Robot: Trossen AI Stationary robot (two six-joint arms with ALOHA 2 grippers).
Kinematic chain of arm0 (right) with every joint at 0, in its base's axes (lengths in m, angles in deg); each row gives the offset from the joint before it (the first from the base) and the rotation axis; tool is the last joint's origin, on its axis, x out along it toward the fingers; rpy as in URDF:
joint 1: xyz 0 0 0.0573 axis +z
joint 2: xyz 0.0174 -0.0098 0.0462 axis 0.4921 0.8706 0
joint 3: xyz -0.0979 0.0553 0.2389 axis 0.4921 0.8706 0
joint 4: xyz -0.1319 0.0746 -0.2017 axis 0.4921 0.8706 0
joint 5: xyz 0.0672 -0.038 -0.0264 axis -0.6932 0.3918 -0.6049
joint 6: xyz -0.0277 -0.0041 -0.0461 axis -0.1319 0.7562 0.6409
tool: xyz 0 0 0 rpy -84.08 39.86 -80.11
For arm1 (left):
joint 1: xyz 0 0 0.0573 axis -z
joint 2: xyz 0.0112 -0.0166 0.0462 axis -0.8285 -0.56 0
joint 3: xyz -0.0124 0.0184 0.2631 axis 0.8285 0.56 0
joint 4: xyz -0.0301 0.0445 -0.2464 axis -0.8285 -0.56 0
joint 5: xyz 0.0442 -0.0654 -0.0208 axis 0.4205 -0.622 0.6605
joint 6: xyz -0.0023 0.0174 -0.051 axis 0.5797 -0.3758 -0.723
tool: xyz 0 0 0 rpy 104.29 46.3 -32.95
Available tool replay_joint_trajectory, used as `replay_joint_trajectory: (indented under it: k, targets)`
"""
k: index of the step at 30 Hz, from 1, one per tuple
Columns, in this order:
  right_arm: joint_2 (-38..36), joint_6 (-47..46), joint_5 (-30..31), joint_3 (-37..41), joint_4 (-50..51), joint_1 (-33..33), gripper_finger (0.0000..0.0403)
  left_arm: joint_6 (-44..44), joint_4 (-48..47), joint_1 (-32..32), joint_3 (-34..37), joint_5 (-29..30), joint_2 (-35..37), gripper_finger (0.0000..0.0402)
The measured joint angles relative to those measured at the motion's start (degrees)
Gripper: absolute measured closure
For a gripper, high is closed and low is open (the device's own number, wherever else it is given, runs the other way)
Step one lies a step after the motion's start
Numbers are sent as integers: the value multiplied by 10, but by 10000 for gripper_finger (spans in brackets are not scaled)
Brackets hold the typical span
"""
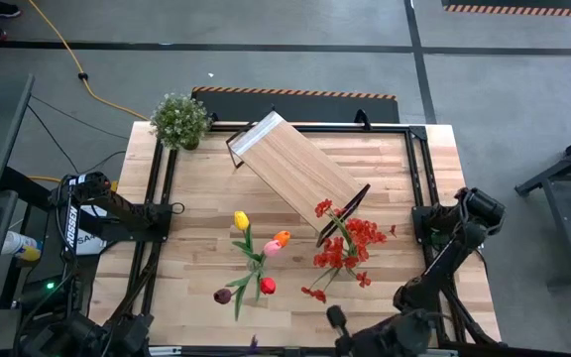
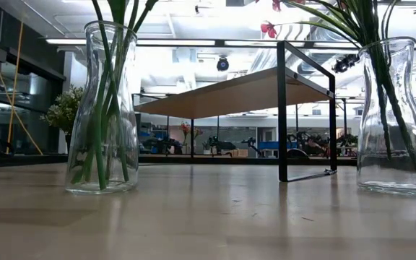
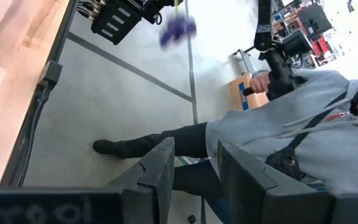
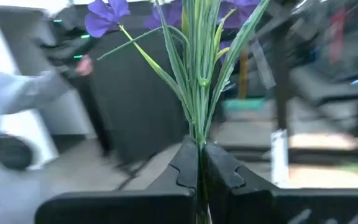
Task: Pick and place flowers into a vace then onto a shelf
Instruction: Put the blue flowers into the right transparent vase
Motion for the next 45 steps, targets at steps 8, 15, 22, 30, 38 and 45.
replay_joint_trajectory:
  k: [8,15,22,30,38,45]
  targets:
    - [-41,147,192,0,-6,27,402,0,0,0,0,0,0,245]
    - [-103,252,408,0,52,58,402,0,0,0,0,0,0,245]
    - [-176,276,565,1,146,98,402,12,0,0,0,0,0,245]
    - [-246,265,647,1,229,147,403,20,0,0,0,2,0,245]
    - [-325,263,648,2,330,145,403,34,0,0,0,45,0,245]
    - [-404,263,648,2,407,145,403,61,0,0,0,86,0,245]
